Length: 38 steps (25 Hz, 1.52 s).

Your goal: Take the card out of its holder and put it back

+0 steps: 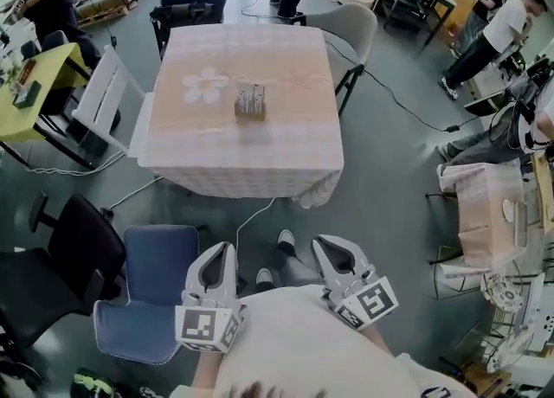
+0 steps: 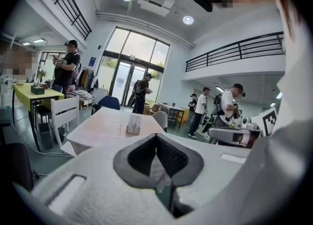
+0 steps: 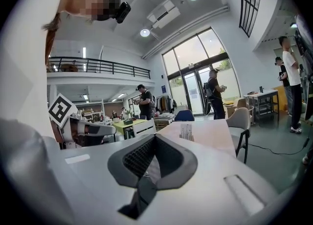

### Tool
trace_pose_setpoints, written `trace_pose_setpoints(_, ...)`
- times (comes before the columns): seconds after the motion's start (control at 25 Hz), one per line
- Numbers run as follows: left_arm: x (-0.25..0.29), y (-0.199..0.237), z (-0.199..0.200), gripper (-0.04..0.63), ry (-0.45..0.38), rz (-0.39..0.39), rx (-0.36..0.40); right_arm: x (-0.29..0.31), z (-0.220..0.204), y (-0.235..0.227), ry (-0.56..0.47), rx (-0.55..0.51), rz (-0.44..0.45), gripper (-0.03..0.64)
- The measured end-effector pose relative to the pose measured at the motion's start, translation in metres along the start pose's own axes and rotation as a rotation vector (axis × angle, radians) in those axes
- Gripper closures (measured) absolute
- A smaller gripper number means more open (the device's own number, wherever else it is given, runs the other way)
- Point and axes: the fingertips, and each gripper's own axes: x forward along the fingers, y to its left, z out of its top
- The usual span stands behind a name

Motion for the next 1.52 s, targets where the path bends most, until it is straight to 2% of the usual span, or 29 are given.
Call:
trace_pose_setpoints(0.32,0.041,0.004,0.032,0.589,-0.052,0.089,-0.012,0.041,0.030,-0.046,0.000,-0.025,0.093,0.618)
trace_pose_setpoints(0.56,0.074,0.000,0.044,0.589,-0.082,0.115,0.032,0.063,0.037,-0.076,-0.009,-0.040,0.151,0.618)
trace_pose_setpoints(0.76,0.096,0.009,0.052,0.589,-0.110,0.162,0.027,0.074,0.039,-0.103,-0.004,-0.044,0.173,0.618)
trace_pose_setpoints(0.88,0.107,0.013,0.054,0.589,-0.104,0.175,0.024,0.078,0.037,-0.116,0.011,-0.039,0.169,0.618)
trace_pose_setpoints(1.24,0.135,0.025,0.060,0.589,-0.076,0.143,0.015,0.098,0.040,-0.134,0.017,-0.026,0.131,0.618)
trace_pose_setpoints(1.52,0.157,0.058,0.081,0.589,-0.061,0.102,0.017,0.132,0.053,-0.139,0.012,-0.009,0.075,0.618)
